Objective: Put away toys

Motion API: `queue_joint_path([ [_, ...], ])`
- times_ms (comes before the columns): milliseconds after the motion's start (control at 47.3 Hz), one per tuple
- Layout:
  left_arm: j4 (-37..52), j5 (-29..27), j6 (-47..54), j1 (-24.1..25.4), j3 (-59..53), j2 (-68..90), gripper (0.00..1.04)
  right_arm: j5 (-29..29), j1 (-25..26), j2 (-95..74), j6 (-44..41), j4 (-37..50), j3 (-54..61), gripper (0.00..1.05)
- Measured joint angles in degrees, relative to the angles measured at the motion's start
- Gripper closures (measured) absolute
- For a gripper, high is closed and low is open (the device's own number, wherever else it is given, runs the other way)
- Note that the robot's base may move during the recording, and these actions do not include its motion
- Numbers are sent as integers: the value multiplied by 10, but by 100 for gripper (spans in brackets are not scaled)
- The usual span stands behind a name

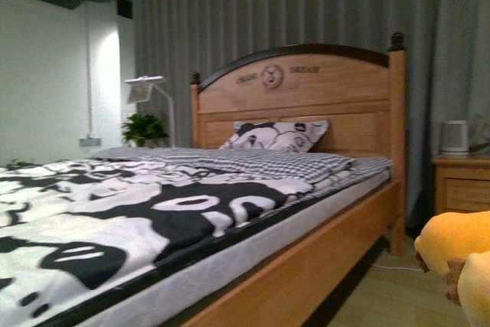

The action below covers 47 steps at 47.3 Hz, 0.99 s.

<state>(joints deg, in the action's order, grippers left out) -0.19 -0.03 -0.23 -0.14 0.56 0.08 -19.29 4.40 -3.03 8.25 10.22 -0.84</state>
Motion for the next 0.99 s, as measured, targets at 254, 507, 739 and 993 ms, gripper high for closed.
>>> queue_joint_path([
  [254, 0, 0, 0, 0, 0, 0, 6, 0, 0, 0, 0, 0, 0, 97],
  [507, 0, 0, 0, 0, 0, 0, 6, 0, 0, 0, 0, 0, 0, 97],
  [739, 0, 2, 0, 0, 0, 0, 6, 3, 0, 1, 0, 0, 0, 97],
  [993, 0, 0, 0, 0, 0, 0, 6, -2, 0, 1, -1, 0, 0, 97],
])
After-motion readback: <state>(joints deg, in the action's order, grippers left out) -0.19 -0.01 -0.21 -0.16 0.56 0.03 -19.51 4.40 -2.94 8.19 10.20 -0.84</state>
